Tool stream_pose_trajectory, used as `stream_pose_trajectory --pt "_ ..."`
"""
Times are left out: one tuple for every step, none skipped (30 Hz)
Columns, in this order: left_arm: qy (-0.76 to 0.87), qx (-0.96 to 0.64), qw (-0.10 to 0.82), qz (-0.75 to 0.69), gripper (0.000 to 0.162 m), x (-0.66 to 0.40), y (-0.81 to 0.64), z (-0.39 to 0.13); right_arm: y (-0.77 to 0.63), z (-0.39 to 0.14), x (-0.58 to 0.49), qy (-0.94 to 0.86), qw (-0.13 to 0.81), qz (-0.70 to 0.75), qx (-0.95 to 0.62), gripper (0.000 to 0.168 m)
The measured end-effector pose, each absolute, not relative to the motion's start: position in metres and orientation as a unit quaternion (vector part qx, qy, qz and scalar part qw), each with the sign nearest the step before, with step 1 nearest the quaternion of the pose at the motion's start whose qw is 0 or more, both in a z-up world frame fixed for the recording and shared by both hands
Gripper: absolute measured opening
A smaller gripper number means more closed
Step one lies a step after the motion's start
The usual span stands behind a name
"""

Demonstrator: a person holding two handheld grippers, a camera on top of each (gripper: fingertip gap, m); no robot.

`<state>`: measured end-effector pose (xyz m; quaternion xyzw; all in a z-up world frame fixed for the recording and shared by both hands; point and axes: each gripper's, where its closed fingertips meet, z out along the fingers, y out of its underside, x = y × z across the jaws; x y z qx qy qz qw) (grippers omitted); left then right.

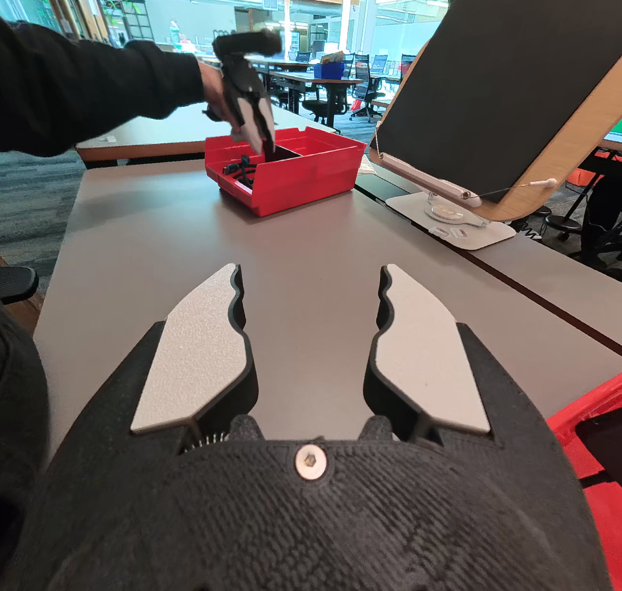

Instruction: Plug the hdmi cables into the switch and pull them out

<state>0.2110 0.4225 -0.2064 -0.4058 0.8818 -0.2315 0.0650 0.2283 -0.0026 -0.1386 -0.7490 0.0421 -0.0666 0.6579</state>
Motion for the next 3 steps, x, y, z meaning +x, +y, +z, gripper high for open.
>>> stream_pose_trajectory --pt "0.893 -0.394 0.049 -0.213 0.037 0.199 0.418 -0.213 -0.002 -0.137 0.227 0.042 0.662 -0.065 -0.746 0.078" --pt "0.901 -0.385 0.035 -0.196 0.040 0.190 0.414 -0.220 -0.002 -0.135 0.226 0.042 0.666 -0.062 -0.742 0.077" --pt "0.908 -0.378 0.026 -0.178 0.041 0.182 0.412 -0.227 -0.001 -0.134 0.225 0.042 0.669 -0.060 -0.739 0.077"
